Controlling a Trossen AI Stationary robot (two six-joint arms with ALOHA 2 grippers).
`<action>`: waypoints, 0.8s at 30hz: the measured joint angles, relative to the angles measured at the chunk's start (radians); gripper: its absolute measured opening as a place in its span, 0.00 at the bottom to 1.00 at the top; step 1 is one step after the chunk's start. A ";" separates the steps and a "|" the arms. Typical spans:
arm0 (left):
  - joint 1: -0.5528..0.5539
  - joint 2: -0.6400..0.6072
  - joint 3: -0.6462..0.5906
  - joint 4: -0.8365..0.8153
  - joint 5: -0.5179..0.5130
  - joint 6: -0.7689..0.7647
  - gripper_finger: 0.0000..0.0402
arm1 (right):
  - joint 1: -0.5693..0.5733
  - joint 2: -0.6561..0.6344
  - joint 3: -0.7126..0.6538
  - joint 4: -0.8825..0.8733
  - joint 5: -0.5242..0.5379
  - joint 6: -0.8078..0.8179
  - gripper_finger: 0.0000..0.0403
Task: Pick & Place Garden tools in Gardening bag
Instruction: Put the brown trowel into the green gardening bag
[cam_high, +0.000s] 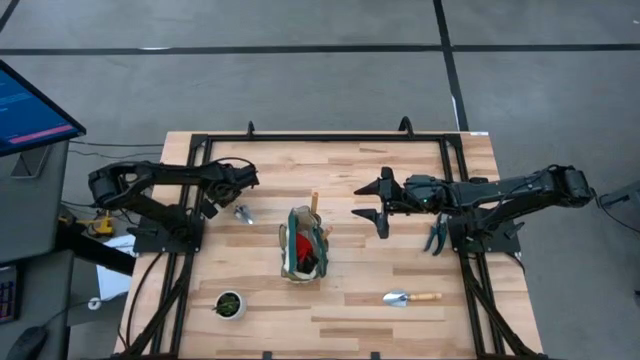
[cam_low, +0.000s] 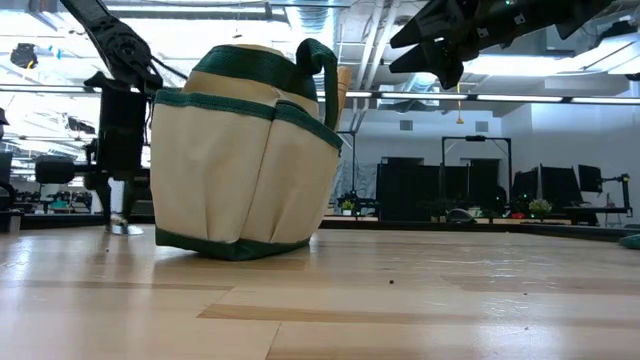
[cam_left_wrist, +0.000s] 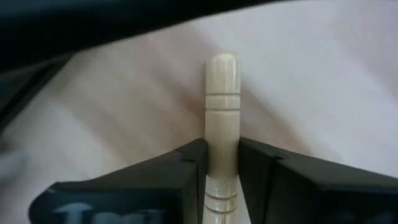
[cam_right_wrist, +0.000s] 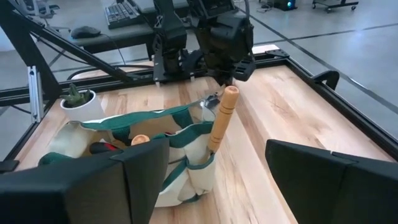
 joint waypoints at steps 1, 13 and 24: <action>-0.008 -0.018 0.000 0.007 -0.023 0.033 0.11 | 0.000 0.000 0.000 0.000 0.000 0.000 0.64; -0.108 -0.440 0.000 0.351 -0.127 0.642 0.11 | -0.001 0.000 0.000 0.013 0.001 -0.010 0.64; -0.280 -0.668 0.002 0.960 0.184 1.249 0.11 | -0.007 0.000 0.000 0.134 0.006 -0.011 0.64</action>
